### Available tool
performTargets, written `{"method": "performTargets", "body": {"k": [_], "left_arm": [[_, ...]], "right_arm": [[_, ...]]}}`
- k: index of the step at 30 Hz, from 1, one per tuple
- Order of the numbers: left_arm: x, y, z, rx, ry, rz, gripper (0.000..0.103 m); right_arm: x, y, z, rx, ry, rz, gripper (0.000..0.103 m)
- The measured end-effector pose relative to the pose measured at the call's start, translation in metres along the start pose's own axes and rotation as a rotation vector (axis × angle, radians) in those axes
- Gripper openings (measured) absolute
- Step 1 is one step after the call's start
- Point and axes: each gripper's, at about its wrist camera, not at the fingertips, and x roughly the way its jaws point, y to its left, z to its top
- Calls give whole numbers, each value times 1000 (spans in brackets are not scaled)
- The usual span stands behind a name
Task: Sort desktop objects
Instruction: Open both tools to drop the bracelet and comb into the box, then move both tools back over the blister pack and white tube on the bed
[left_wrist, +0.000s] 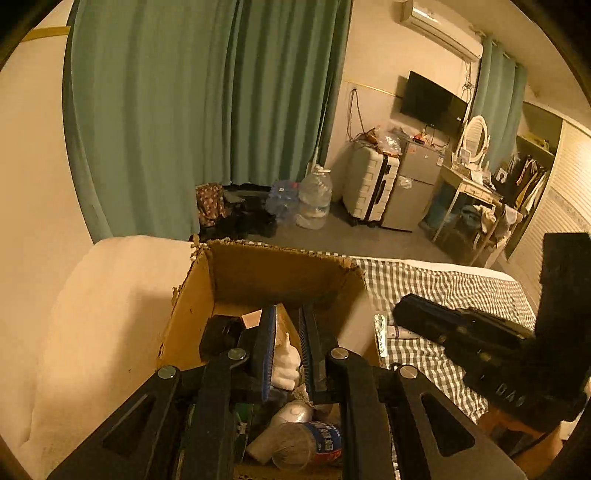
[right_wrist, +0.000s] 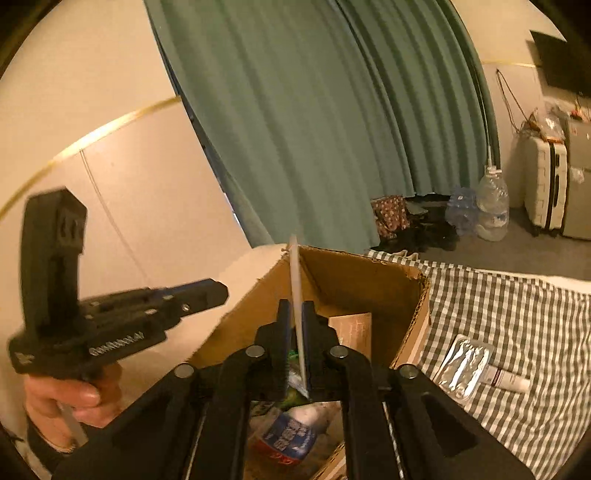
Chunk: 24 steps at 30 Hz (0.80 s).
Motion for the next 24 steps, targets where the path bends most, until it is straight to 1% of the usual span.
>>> {"method": "performTargets", "body": {"k": [1,2,3,4,5,8,10,12,14,16,18,20,21,22,24], "left_arm": [[-1,-1,1,0,-6,-4,29],[-2,-2,2,0,-13,-7,34],[-4,-3,2,-5,-19,-12,38],[-6,-5,2,-16,-20,-16,41],[-8,-7,3,-27,-23,-30,41],[-20,-20,5,-42,-58,-92,43],[-27,-29,5,-37,-87,-116,45],[-32,-37,5,-34,-108,-115,48],[-34,-44,6,-25,-115,-114,50],[-36,-52,6,-23,-120,-113,57],[-39,-60,5,-16,-131,-126,60],[-43,-69,5,0,-140,-140,62],[-44,-74,4,8,-147,-143,70],[-45,-80,4,16,-154,-140,81],[-46,-89,2,23,-167,-137,89]], "right_arm": [[0,-2,-1,6,-4,-4,26],[-1,-2,-3,10,-6,-10,38],[-3,-4,-4,16,-12,-20,42],[-6,-7,-4,22,-16,-25,42],[-12,-11,-4,28,-27,-35,42],[-31,-20,0,45,-60,-60,42],[-49,-28,2,62,-90,-90,43],[-71,-36,3,80,-118,-119,49],[-89,-43,6,97,-140,-143,52],[-110,-51,8,109,-162,-169,56],[-130,-57,11,107,-179,-197,60],[-147,-62,13,106,-189,-221,62],[-155,-64,15,104,-194,-237,62],[-161,-67,17,102,-196,-249,63],[-178,-71,14,95,-200,-277,66]]}}
